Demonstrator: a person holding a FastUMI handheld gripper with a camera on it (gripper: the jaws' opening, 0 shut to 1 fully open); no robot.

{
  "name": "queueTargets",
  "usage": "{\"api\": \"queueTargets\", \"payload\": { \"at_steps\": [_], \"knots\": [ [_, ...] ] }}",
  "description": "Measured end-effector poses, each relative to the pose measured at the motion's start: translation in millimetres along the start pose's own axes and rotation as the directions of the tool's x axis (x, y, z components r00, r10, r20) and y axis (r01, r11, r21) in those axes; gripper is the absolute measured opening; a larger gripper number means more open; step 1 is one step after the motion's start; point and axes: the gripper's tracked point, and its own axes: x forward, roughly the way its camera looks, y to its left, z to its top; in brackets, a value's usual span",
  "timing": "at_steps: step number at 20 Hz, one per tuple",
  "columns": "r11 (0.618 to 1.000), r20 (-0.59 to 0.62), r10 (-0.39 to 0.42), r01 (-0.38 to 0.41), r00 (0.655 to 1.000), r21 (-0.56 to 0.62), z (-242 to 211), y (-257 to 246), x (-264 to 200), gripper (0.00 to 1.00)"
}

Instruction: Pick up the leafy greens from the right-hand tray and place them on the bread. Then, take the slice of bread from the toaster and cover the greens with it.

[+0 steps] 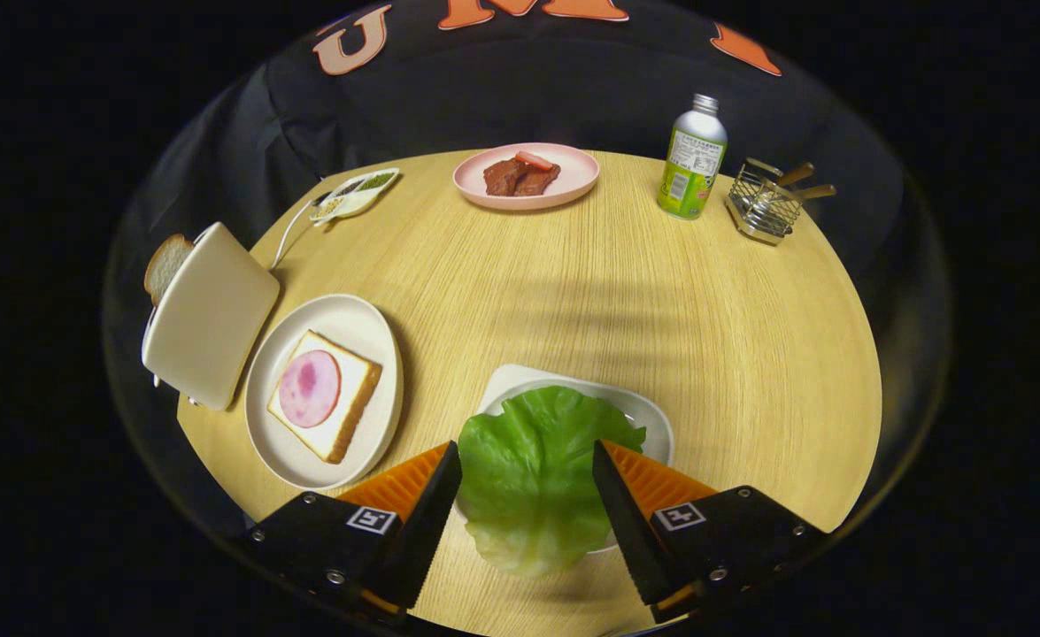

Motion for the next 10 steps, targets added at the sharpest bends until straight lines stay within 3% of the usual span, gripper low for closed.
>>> {"api": "queueTargets", "payload": {
  "at_steps": [4,10],
  "knots": [
    [1.000,-0.059,-0.029,0.029,0.998,-0.007,-9,-8,13,0.87],
    [0.998,-0.063,-0.068,0.067,0.996,-0.016,-7,-15,23,0.76]
  ]
}}
